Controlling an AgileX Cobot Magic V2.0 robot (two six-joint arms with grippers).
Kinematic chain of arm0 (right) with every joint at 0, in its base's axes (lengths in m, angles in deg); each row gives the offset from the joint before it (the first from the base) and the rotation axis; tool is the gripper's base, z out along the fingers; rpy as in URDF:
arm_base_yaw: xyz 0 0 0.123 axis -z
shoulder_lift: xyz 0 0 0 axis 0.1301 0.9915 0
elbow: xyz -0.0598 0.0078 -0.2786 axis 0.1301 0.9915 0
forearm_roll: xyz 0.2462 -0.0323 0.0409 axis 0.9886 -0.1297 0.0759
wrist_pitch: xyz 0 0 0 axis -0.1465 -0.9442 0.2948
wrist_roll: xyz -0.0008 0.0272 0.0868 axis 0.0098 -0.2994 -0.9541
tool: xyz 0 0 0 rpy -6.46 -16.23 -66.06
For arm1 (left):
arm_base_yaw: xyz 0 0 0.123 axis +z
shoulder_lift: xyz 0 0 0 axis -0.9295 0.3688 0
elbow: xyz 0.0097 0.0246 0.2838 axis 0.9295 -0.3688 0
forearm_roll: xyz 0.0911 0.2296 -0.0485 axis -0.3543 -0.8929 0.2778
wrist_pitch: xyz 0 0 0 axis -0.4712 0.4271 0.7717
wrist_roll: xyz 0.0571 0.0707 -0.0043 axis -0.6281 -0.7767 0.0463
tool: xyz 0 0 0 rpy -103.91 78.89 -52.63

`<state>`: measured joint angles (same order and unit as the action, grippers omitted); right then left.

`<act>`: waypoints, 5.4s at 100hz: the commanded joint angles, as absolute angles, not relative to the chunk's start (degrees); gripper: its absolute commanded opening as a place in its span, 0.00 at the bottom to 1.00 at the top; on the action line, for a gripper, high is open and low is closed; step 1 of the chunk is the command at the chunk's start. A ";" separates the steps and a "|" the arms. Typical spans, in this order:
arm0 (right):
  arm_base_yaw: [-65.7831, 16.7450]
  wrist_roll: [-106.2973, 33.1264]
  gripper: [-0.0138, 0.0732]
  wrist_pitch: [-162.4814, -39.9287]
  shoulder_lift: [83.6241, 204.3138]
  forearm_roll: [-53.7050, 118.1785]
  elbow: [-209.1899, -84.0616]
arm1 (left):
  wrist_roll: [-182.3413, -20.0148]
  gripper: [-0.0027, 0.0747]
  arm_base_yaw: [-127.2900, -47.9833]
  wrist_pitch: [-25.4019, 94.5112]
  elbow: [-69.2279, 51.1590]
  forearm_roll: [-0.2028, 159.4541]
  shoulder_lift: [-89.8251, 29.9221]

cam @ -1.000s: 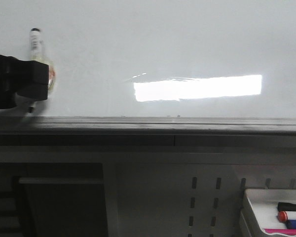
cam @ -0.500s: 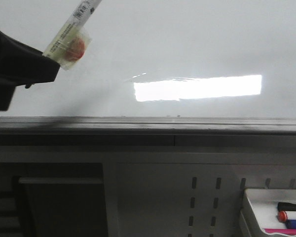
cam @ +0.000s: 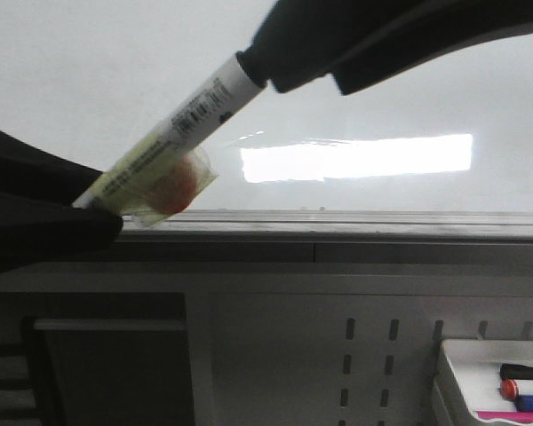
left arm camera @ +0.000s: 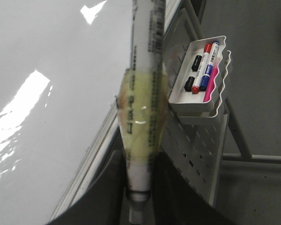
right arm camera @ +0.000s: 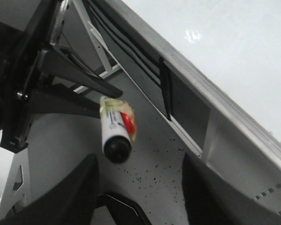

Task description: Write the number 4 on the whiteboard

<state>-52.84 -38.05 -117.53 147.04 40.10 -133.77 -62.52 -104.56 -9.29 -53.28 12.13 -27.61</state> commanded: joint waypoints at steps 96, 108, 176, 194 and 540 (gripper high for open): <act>-56.85 -36.87 0.08 -114.70 156.43 40.82 -140.42 | -62.01 0.34 -104.98 -16.50 -52.00 12.82 -26.81; -56.72 -37.53 0.08 -115.40 156.43 40.82 -140.58 | -62.01 0.64 -104.59 -15.01 -52.00 18.40 -27.10; -40.40 -37.53 0.08 -119.79 171.27 34.08 -167.18 | -62.57 0.60 -93.33 -0.53 -52.00 44.02 -44.56; -38.79 -37.53 0.08 -121.53 173.82 34.08 -168.87 | -62.57 0.60 -93.33 -0.53 -52.00 44.12 -44.56; -47.80 -37.58 0.67 -135.93 163.97 30.67 -168.52 | -54.83 0.01 -102.43 2.74 -41.78 64.37 -23.99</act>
<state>-49.52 -38.07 -138.86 167.85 30.54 -166.73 -55.67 -102.87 -4.35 -48.36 59.53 -23.92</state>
